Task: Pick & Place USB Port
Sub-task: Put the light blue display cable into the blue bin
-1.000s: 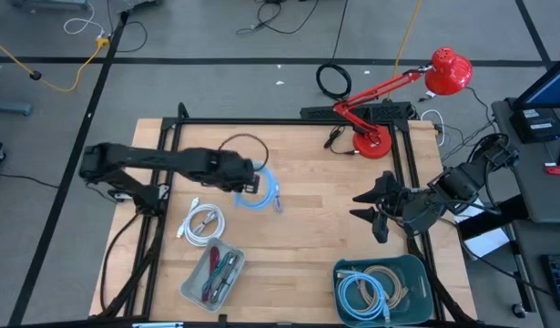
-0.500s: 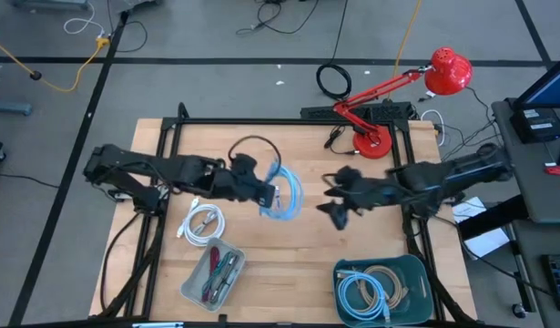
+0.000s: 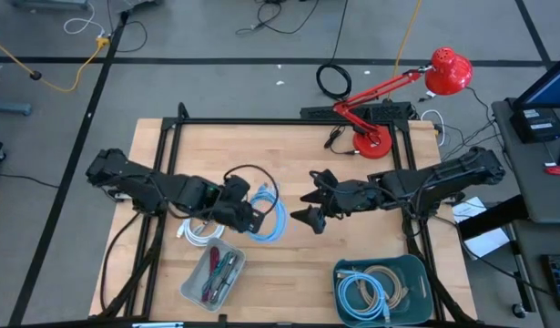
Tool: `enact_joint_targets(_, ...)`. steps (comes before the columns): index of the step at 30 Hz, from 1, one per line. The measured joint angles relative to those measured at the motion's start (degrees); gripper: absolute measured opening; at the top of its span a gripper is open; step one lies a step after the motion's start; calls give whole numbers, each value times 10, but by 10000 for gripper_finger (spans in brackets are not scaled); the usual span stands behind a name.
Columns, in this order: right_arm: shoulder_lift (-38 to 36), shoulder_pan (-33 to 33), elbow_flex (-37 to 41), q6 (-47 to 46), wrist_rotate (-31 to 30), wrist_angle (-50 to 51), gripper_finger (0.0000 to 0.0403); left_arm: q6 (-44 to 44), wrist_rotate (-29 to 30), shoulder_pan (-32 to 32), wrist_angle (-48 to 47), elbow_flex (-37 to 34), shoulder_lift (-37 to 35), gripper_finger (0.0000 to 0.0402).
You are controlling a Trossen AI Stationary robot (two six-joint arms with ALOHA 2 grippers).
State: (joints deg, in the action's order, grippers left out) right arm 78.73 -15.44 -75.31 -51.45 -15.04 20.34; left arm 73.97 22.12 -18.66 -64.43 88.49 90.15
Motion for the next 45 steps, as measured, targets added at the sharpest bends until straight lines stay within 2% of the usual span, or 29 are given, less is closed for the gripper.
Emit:
enact_joint_targets(4, 7, 4, 0, -21, 2, -13, 370, 16, 47, -22, -12, 0, 0, 36)
enact_joint_targets(11, 20, 4, 0, -37, 4, -66, 375, -18, 73, -20, 26, 0, 0, 36)
enact_joint_targets(17, 35, 8, 0, -51, 19, -72, 375, -55, 75, -9, 32, 17, 0, 36)
enact_joint_targets(24, 41, 8, 0, -35, 32, -131, 375, -85, 71, 15, 57, 17, 0, 36)
enact_joint_targets(29, 41, 18, 0, -31, 33, -136, 364, -117, 60, 19, 119, 17, 0, 36)
enact_joint_targets(32, 41, 20, 0, -37, 33, -137, 327, -120, 58, 19, 123, 17, 0, 36)
enact_joint_targets(34, 41, 19, 0, -37, 35, -137, 283, -120, 37, 20, 111, 17, 0, 36)
enact_joint_targets(38, 40, 19, 0, -35, 83, -134, 147, -132, -52, 16, 66, 18, 0, 42)
enact_joint_targets(40, 37, 19, 1, -29, 113, -132, 62, -128, -71, 7, 43, 19, -1, 69)
enact_joint_targets(41, 36, 18, 1, -16, 126, -135, 34, -120, -69, 0, 36, 19, -2, 85)
enact_joint_targets(45, 26, 4, 0, -21, 131, -138, 26, -125, -23, -26, 61, 19, -26, 117)
